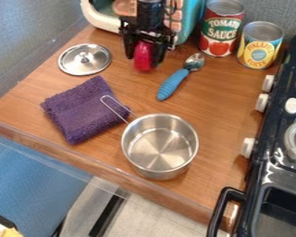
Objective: Take the red object out of the silver pot and put it on the left side of the blue spoon
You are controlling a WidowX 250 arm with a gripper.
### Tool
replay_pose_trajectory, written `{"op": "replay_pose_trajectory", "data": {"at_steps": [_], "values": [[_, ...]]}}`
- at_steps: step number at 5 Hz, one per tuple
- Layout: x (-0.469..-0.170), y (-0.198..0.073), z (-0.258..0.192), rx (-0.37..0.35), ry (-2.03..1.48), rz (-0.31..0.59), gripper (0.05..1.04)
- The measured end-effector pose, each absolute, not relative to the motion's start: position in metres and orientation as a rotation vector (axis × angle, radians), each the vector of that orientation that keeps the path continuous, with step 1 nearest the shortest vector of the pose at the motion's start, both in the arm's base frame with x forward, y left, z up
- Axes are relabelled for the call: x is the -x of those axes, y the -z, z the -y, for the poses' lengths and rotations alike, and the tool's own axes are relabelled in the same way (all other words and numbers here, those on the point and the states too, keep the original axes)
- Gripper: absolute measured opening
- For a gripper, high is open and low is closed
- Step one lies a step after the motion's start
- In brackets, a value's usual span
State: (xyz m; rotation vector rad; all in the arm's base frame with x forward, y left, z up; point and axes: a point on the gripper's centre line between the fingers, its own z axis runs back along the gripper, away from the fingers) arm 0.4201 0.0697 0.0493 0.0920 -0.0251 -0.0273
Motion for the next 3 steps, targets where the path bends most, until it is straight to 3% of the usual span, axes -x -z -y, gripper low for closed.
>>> {"op": "replay_pose_trajectory", "data": {"at_steps": [2, 3], "values": [[-0.4192, -0.0419, -0.0781, -0.171, 0.022, 0.027, 0.840], [-0.4162, -0.0415, -0.0764, -0.167, 0.052, 0.023, 1.009]]}}
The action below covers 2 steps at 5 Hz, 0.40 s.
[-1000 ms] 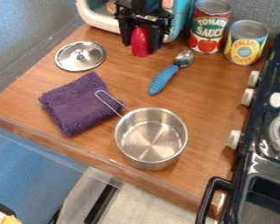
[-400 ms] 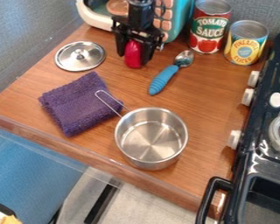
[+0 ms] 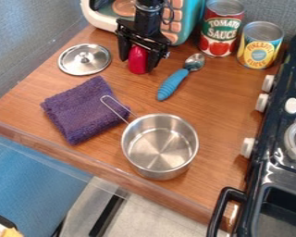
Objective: Take the red object out of the silver pot and put it on the left side of the blue spoon
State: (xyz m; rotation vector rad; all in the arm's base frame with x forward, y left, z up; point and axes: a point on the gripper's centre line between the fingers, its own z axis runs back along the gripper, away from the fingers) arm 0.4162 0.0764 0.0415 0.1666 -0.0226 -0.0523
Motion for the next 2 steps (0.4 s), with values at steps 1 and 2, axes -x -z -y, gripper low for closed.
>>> {"op": "replay_pose_trajectory", "data": {"at_steps": [1, 2], "values": [[-0.412, -0.050, -0.070, -0.123, 0.058, 0.026, 1.006], [-0.407, -0.077, -0.076, -0.073, 0.038, 0.067, 1.001]]}}
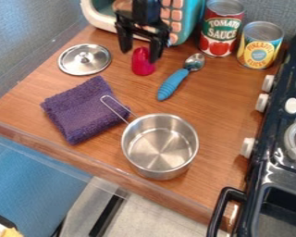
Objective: Take the red object out of the silver pot and put it on the left side of the blue spoon
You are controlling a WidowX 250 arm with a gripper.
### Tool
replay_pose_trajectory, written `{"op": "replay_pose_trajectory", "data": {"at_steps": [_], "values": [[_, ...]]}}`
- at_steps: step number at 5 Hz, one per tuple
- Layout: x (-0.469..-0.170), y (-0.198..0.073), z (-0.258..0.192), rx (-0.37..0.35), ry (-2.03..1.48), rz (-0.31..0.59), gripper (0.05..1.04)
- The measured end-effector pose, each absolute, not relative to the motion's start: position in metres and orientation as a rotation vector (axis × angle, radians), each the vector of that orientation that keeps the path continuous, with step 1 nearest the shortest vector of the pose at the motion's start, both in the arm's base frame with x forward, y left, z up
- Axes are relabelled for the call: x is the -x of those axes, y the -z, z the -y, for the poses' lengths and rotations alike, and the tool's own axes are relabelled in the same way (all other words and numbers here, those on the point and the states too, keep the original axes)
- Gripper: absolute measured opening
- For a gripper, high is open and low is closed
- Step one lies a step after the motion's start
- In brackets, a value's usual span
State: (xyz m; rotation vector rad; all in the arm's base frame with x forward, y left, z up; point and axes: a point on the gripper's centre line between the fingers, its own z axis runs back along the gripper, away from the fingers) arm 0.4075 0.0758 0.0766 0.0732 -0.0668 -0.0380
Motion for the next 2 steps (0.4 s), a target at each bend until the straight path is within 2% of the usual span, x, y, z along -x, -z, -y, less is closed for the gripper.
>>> {"op": "replay_pose_trajectory", "data": {"at_steps": [1, 2], "values": [[-0.4029, -0.0810, -0.0766, -0.034, 0.052, 0.056, 1.001], [-0.3979, -0.0854, -0.0801, -0.062, 0.048, 0.057, 1.001]]}}
